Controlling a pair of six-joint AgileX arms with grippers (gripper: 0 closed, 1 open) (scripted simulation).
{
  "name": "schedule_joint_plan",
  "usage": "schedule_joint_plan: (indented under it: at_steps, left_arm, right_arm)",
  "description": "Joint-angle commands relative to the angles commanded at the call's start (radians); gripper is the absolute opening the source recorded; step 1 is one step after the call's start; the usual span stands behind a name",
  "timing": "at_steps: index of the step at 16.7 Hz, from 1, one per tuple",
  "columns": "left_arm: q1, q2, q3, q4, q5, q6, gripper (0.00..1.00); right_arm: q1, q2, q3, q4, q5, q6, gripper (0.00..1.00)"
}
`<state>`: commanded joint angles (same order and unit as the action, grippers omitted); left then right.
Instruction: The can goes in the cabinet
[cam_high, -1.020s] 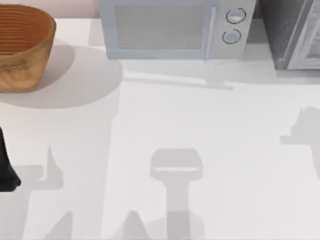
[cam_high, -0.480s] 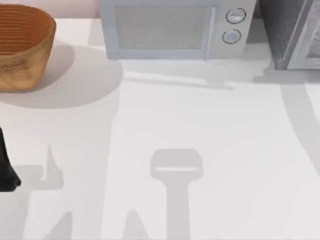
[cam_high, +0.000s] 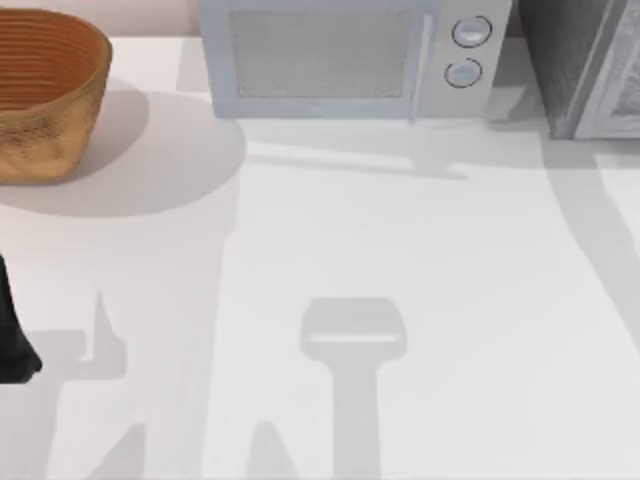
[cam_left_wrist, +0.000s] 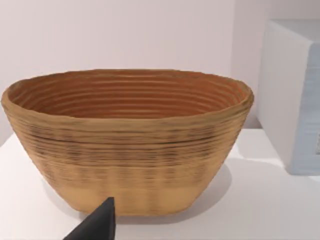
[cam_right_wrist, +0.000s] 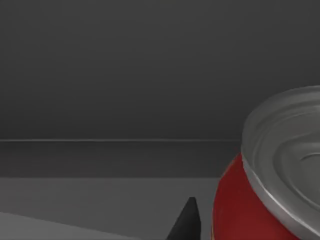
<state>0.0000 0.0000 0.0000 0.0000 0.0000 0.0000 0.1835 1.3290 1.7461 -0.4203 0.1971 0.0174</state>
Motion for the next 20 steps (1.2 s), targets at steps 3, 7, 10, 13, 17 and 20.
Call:
schedule_joint_plan:
  at_steps: [3,7,10,13,17,20]
  left_arm:
    - [0.0,0.0,0.0,0.0,0.0,0.0,1.0]
    - [0.0,0.0,0.0,0.0,0.0,0.0,1.0]
    - [0.0,0.0,0.0,0.0,0.0,0.0,1.0]
    - [0.0,0.0,0.0,0.0,0.0,0.0,1.0]
    - [0.0,0.0,0.0,0.0,0.0,0.0,1.0]
    - [0.0,0.0,0.0,0.0,0.0,0.0,1.0]
  right_arm:
    - [-0.004,-0.003,-0.004,0.001,-0.001,0.002,0.0]
    - [-0.011,0.063,0.066,-0.021,-0.004,0.002,0.0]
    - [-0.023,0.196,0.228,-0.068,-0.015,0.002,0.0]
    - [-0.039,0.36,0.461,-0.125,-0.03,0.001,0.0]
    - [-0.062,0.575,0.779,-0.198,-0.052,0.001,0.0]
    - [-0.078,0.697,0.947,-0.239,-0.065,0.0,0.0]
